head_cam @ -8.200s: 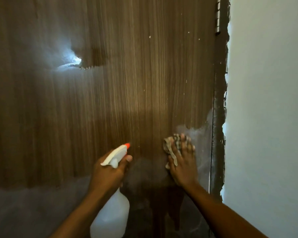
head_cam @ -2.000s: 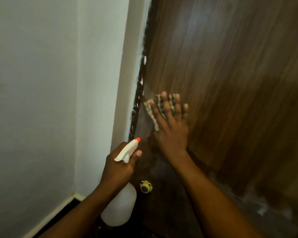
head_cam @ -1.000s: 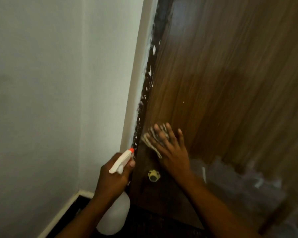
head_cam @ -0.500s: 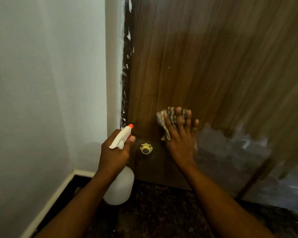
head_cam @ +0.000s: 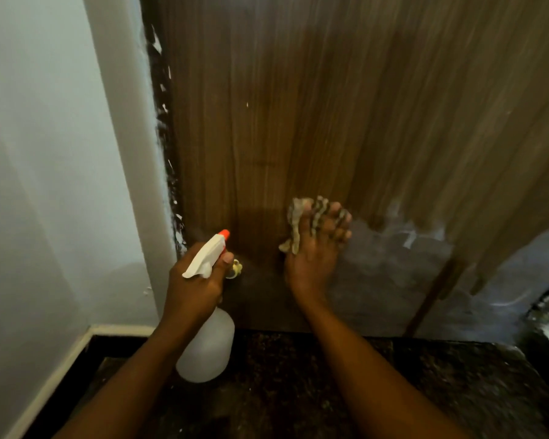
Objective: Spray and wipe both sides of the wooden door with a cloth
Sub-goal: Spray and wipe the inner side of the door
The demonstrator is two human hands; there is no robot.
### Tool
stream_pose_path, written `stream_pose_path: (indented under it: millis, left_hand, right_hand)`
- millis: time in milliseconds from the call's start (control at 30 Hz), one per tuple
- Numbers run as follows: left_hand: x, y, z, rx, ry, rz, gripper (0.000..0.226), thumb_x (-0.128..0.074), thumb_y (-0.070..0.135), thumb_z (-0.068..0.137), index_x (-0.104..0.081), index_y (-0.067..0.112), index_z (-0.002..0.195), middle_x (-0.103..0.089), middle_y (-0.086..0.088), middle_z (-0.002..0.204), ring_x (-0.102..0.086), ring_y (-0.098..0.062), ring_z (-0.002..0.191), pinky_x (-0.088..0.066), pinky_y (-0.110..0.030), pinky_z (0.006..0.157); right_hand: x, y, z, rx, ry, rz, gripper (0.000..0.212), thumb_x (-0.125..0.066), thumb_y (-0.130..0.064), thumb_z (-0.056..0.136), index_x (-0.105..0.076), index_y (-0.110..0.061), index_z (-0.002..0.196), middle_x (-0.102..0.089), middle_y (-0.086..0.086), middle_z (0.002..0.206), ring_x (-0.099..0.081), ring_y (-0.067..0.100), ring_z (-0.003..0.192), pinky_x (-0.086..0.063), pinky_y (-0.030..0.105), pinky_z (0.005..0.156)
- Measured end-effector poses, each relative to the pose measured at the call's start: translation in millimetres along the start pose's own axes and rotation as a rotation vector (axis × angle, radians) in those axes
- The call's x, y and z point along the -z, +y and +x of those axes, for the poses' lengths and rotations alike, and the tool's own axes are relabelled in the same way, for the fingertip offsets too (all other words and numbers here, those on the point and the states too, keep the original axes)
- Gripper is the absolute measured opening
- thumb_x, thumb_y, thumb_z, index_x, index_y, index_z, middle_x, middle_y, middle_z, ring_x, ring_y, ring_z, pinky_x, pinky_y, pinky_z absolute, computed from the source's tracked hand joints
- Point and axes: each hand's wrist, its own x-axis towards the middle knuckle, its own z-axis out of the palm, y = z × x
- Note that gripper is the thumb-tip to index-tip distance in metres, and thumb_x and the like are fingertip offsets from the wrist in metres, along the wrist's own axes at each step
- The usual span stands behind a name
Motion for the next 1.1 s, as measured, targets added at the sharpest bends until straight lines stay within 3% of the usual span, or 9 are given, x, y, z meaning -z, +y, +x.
stream_pose_path:
  millis: [200, 300, 400, 500, 733, 833, 967, 1033, 1100]
  left_hand:
    - [-22, 9, -13, -0.031, -0.072, 0.070, 0.023, -0.061, 0.019, 0.088, -0.058, 0.021, 0.111, -0.063, 0.010, 0.089, -0.060, 0.007, 0.062, -0.043, -0.004, 0.050]
    - [-33, 14, -20, -0.055, -0.160, 0.067, 0.019, -0.061, 0.019, 0.089, -0.058, 0.037, 0.094, -0.066, 0.027, 0.076, -0.058, 0.014, 0.062, -0.040, 0.001, 0.049]
    - [-43, 14, -22, -0.067, -0.276, 0.122, 0.023, -0.058, 0.028, 0.090, -0.061, 0.037, 0.111, -0.066, 0.013, 0.092, -0.061, -0.002, 0.073, -0.043, -0.002, 0.052]
    - [-57, 13, -31, -0.069, -0.231, 0.127, 0.013, -0.065, 0.021, 0.086, -0.059, 0.027, 0.095, -0.061, 0.007, 0.077, -0.062, -0.015, 0.072, -0.044, -0.012, 0.057]
    - [-76, 14, -51, -0.126, -0.345, 0.119, 0.026, -0.070, 0.014, 0.081, -0.059, 0.025, 0.102, -0.060, 0.018, 0.088, -0.057, 0.017, 0.085, -0.042, 0.000, 0.070]
    - [-86, 15, -51, -0.108, -0.371, 0.082, 0.028, -0.069, 0.018, 0.082, -0.059, 0.032, 0.104, -0.065, 0.013, 0.094, -0.061, 0.006, 0.086, -0.047, -0.008, 0.071]
    - [-109, 15, -57, -0.095, -0.347, 0.052, 0.032, -0.068, 0.015, 0.082, -0.058, 0.041, 0.097, -0.065, 0.013, 0.090, -0.063, 0.004, 0.081, -0.047, -0.013, 0.068]
    - [-117, 15, -61, -0.065, -0.374, 0.052, 0.031, -0.067, 0.016, 0.083, -0.056, 0.042, 0.097, -0.064, 0.014, 0.091, -0.061, 0.008, 0.084, -0.047, -0.012, 0.072]
    - [-126, 15, -65, -0.049, -0.399, 0.051, 0.028, -0.067, 0.018, 0.084, -0.058, 0.040, 0.099, -0.065, 0.010, 0.091, -0.064, -0.003, 0.084, -0.049, -0.015, 0.072]
  right_hand:
    - [-9, 50, -24, 0.541, -0.094, -0.007, 0.077, -0.065, -0.035, 0.091, -0.024, -0.033, 0.156, 0.009, 0.001, 0.167, 0.004, 0.033, 0.153, 0.002, 0.049, 0.123]
    - [-1, 89, -43, 0.296, -0.118, -0.060, 0.070, -0.050, -0.035, 0.094, -0.019, -0.031, 0.157, 0.001, 0.008, 0.167, -0.006, 0.039, 0.152, -0.005, 0.055, 0.122]
    - [10, 72, -11, -0.218, -0.017, -0.003, 0.069, -0.033, -0.042, 0.097, -0.007, -0.021, 0.158, -0.009, 0.027, 0.162, -0.013, 0.050, 0.147, -0.012, 0.061, 0.118]
    - [13, 67, 3, -0.263, -0.030, -0.011, 0.067, -0.029, -0.044, 0.100, -0.007, -0.019, 0.158, -0.011, 0.029, 0.161, -0.014, 0.050, 0.147, -0.013, 0.060, 0.117]
    - [20, 119, -3, -0.601, 0.027, 0.101, 0.066, -0.036, -0.037, 0.100, -0.016, -0.011, 0.157, -0.008, 0.029, 0.161, -0.014, 0.048, 0.148, -0.025, 0.062, 0.115]
    - [27, 102, 31, -0.461, 0.107, 0.158, 0.066, -0.047, -0.027, 0.097, -0.022, -0.007, 0.155, -0.008, 0.031, 0.160, -0.012, 0.049, 0.148, -0.024, 0.061, 0.116]
    - [20, 104, -6, 0.257, -0.126, 0.022, 0.073, -0.053, -0.029, 0.097, -0.015, -0.024, 0.159, -0.005, 0.018, 0.165, -0.001, 0.043, 0.151, -0.005, 0.057, 0.122]
    - [12, 134, -38, 0.246, -0.215, -0.040, 0.084, -0.059, -0.032, 0.095, -0.005, -0.030, 0.159, -0.005, 0.016, 0.166, -0.003, 0.043, 0.151, -0.005, 0.056, 0.122]
    - [12, 153, -40, -0.087, -0.136, -0.075, 0.088, -0.058, -0.030, 0.096, 0.003, -0.022, 0.159, -0.012, 0.024, 0.162, -0.016, 0.046, 0.149, -0.018, 0.058, 0.119]
